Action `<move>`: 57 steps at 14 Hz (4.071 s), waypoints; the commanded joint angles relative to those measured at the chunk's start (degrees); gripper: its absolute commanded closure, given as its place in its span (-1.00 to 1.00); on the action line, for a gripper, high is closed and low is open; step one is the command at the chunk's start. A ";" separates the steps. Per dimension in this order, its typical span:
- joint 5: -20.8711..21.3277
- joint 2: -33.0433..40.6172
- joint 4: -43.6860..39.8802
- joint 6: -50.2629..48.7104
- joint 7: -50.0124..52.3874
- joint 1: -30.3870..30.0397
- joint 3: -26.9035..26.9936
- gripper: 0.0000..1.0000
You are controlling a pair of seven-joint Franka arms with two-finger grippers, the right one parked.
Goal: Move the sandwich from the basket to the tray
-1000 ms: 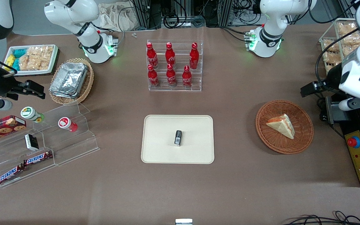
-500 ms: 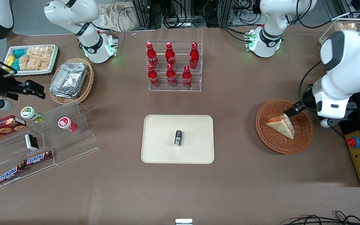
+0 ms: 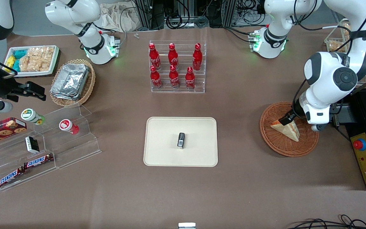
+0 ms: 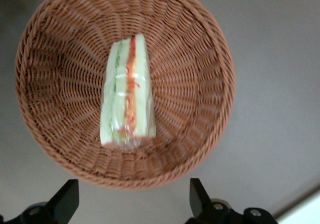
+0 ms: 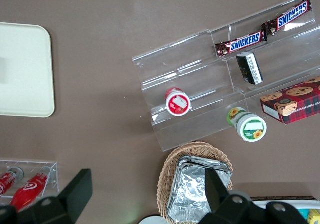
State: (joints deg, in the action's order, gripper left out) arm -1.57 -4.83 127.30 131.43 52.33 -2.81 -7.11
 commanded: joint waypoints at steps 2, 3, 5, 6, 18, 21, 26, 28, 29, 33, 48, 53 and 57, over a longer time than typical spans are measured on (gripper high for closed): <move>0.86 -4.22 1.54 6.63 3.13 -1.23 -0.44 -0.99; 0.86 -4.84 2.07 8.04 3.13 -1.41 -0.36 -0.99; 0.86 -7.29 2.16 9.37 3.13 -1.59 -0.27 -0.99; 2.17 -8.69 2.16 10.24 3.22 -1.50 0.52 -0.99; 5.00 3.05 -5.98 -11.75 -3.70 -0.62 1.40 1.00; -0.44 3.16 -20.64 -32.40 -12.48 0.08 -2.19 1.00; -4.68 2.72 -28.07 -38.81 -32.52 0.17 -12.88 1.00; -2.67 -0.61 -29.39 -36.61 -33.52 0.26 -20.89 1.00; 0.22 -3.32 -29.39 -33.90 -33.78 1.04 -23.79 1.00; 5.93 -14.03 -29.56 -22.03 -27.65 6.66 -26.11 1.00; 33.11 -41.05 -37.91 -3.38 0.66 12.48 -25.58 -0.99; 32.07 -34.05 -39.15 -5.91 1.72 12.04 -25.67 -1.00; 24.20 -22.36 -39.50 -18.66 1.64 8.54 -26.19 -1.00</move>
State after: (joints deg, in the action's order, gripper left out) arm 27.44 -33.94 85.89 115.79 53.53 8.09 -33.18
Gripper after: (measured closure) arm 0.000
